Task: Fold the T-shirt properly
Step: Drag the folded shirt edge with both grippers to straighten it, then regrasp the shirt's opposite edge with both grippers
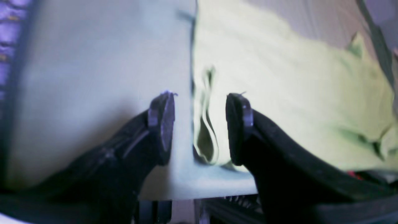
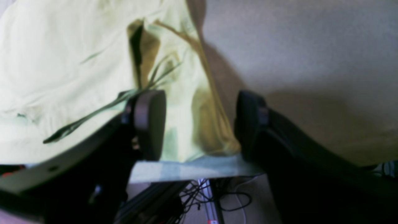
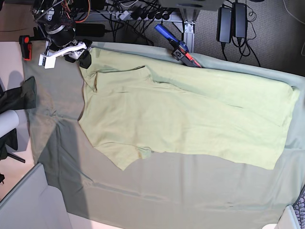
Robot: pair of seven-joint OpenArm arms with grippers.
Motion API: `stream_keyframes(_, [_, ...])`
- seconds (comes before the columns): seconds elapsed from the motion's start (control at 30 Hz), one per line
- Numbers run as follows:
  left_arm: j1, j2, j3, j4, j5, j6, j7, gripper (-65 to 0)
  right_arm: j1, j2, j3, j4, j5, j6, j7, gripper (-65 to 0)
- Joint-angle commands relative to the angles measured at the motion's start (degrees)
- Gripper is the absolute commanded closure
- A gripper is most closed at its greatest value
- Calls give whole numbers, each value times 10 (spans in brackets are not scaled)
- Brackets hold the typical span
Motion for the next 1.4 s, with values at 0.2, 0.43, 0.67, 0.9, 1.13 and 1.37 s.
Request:
stream_keyframes(0.2, [-42,-15,16,9,17,-5,-47,-303,17,27,37,10,1,13,30,-358])
stream_keyframes(0.43, [-142,-21,148,-11,146,-5,-127,-303,51,42,47,10,-14,13,30,-358])
stream_keyframes(0.67, [-295,-20,285,-185,207,-5,-170,-303,50,41,47,10,-14,13,30,-358])
stream_keyframes(0.9, [-420,-17,323,-357,241,9,-189,-303,49,41,47,10,-14,13,30,-358])
stream_keyframes(1.13, [-457,-14,323,-449,286,17,-221,-303,49,41,47,10,-14,13,28,-358])
stream_keyframes(1.37, [-457,-2,323,-464,306,28,-225,-303,49,41,47,10,-12,13,26,-358])
